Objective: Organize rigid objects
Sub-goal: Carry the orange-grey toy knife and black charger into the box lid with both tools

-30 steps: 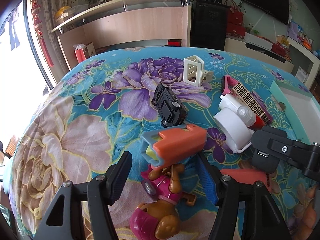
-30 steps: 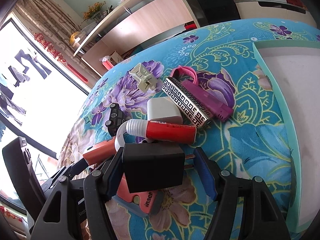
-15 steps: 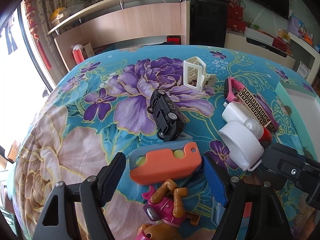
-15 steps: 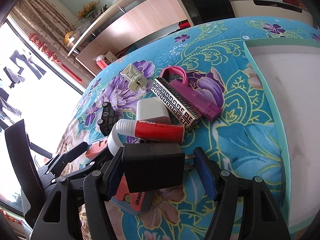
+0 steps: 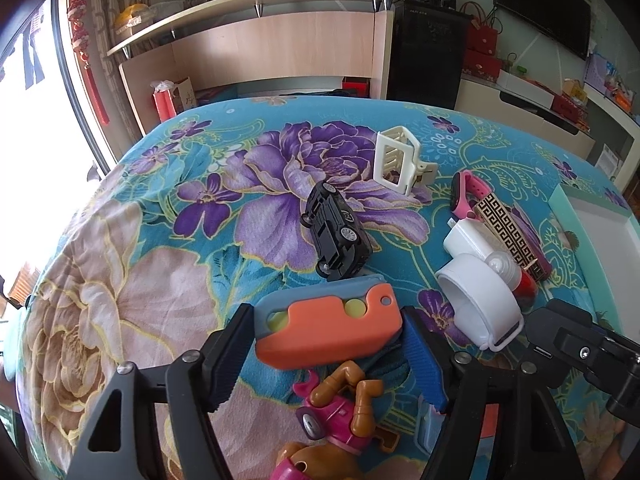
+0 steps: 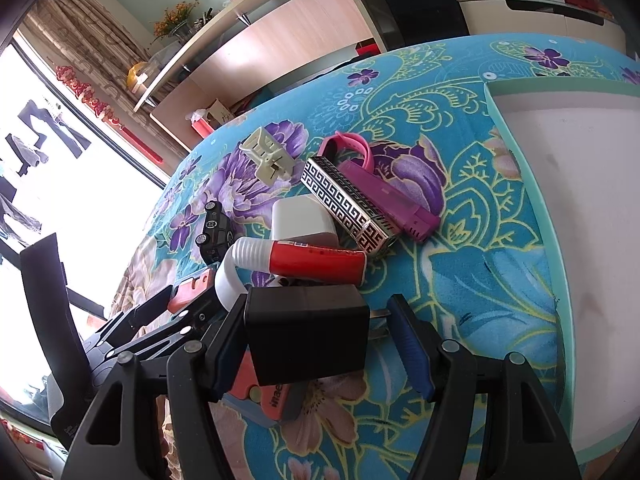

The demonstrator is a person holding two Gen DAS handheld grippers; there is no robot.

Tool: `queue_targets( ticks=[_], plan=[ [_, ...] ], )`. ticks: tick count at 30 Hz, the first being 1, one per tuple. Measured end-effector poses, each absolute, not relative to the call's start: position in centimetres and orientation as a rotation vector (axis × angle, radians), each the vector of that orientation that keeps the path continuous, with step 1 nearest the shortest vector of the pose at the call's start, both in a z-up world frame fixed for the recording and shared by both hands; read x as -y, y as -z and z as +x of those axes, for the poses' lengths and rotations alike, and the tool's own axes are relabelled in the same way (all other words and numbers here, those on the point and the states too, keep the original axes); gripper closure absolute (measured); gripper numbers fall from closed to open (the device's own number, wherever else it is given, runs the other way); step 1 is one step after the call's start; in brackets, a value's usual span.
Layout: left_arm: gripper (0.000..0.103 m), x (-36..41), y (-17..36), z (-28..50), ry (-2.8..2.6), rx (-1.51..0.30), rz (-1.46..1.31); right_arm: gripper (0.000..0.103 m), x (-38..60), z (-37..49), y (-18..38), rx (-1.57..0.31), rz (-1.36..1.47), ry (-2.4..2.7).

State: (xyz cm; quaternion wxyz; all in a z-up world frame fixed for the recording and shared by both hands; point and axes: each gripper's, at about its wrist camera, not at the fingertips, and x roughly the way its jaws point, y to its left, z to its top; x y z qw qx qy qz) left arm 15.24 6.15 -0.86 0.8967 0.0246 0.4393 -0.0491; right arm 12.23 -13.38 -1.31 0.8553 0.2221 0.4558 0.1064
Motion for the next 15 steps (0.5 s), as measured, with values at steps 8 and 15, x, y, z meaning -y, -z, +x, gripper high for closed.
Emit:
queue_targets(
  ticks=[8, 15],
  plan=[
    [0.028, -4.9, -3.1, 13.8, 0.108, -0.822, 0.077, 0.034, 14.3, 11.4, -0.6, -0.904, 0.488, -0.244],
    [0.028, -0.7, -6.0, 13.3, 0.208, -0.780, 0.095, 0.034, 17.5, 10.2, -3.6, -0.814, 0.466, -0.170]
  ],
)
